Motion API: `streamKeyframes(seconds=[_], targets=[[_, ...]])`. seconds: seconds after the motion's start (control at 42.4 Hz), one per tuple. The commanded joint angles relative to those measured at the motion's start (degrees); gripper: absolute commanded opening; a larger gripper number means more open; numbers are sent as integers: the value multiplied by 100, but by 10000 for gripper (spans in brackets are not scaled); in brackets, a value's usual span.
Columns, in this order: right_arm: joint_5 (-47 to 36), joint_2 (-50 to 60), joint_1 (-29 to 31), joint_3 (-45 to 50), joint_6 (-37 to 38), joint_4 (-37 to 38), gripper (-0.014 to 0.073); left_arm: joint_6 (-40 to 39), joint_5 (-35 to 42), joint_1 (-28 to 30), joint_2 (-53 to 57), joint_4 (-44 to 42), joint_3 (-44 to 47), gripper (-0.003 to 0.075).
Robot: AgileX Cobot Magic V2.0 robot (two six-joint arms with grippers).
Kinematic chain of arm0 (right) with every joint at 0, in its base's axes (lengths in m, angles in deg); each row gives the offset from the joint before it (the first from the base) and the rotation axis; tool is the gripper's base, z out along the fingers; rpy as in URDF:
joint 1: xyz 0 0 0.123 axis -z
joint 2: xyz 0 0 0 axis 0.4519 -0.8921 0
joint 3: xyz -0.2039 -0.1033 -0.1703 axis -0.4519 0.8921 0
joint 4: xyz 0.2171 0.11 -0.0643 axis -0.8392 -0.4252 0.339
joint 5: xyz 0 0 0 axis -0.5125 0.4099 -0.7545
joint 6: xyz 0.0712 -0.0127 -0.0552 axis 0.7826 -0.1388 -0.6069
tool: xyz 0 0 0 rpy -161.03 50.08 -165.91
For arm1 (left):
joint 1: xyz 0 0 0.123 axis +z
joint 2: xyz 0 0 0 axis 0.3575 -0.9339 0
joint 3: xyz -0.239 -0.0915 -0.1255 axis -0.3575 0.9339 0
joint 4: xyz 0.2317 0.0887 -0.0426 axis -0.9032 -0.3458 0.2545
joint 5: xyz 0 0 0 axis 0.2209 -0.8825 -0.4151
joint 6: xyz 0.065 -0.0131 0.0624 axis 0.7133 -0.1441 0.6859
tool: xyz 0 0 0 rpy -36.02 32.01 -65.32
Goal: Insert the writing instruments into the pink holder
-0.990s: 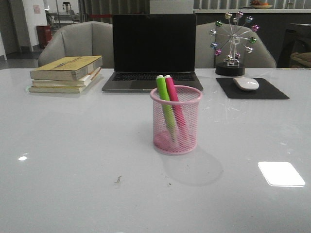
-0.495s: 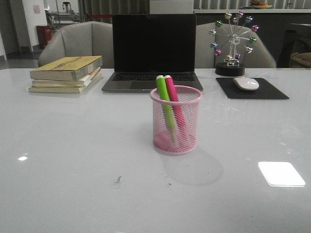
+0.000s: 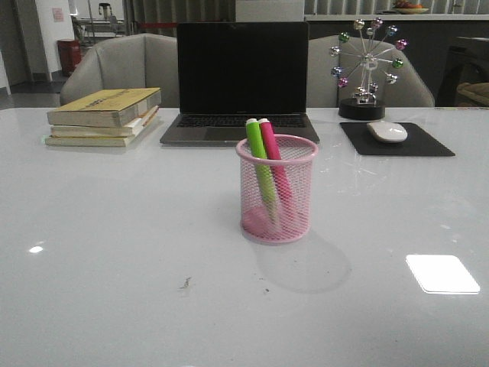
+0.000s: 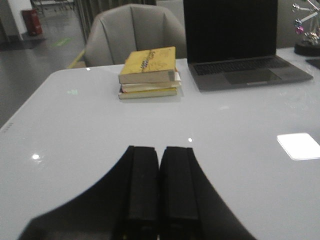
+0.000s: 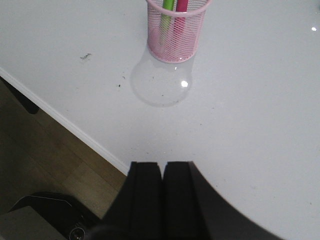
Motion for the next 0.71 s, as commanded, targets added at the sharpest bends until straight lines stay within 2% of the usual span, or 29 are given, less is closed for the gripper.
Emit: streamKeyframes(seconds=[0.0, 0.094, 0.236, 0.683], targets=[[-339, 16, 12, -160, -36, 22, 57, -57, 1246, 236, 125, 359, 247, 91], [-339, 16, 12, -160, -36, 22, 57, -57, 1671, 240, 256, 483, 515, 91], [-332, 16, 12, -160, -36, 22, 57, -57, 1796, 200, 255, 483, 497, 91], [-321, 16, 12, -160, -36, 22, 57, -57, 1810, 200, 255, 483, 497, 91]])
